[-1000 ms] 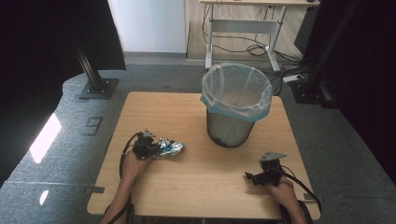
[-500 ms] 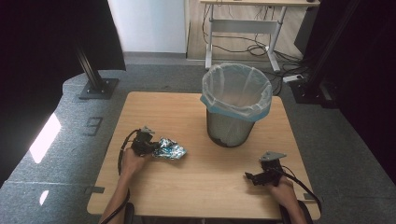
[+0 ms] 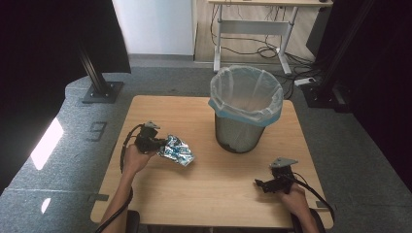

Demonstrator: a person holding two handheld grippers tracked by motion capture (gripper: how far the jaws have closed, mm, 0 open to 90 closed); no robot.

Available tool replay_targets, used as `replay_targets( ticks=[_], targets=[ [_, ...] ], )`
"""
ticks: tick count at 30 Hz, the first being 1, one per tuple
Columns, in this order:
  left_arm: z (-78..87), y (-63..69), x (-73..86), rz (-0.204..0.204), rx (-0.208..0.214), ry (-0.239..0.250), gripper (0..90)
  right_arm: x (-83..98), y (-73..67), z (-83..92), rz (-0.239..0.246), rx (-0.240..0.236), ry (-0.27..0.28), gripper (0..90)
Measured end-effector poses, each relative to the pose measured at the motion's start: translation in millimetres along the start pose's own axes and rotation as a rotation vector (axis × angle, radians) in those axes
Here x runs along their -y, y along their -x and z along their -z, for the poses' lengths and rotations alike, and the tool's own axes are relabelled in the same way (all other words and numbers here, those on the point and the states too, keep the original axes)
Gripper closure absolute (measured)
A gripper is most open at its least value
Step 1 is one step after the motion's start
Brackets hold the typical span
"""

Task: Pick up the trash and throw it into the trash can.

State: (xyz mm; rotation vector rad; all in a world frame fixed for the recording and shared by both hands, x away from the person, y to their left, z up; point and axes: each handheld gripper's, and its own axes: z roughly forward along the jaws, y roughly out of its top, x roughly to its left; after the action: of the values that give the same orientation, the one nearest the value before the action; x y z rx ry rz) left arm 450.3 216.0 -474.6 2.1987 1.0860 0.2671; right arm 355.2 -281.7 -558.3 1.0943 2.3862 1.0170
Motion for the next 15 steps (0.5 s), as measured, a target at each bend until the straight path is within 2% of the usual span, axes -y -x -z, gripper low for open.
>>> replay_targets(
  ticks=[15],
  targets=[
    [26.1,-1.8,-26.8,-0.004,0.005,0.008,87.7,0.0,0.0,0.1,-0.001,0.0,-0.001,0.0]
  ],
)
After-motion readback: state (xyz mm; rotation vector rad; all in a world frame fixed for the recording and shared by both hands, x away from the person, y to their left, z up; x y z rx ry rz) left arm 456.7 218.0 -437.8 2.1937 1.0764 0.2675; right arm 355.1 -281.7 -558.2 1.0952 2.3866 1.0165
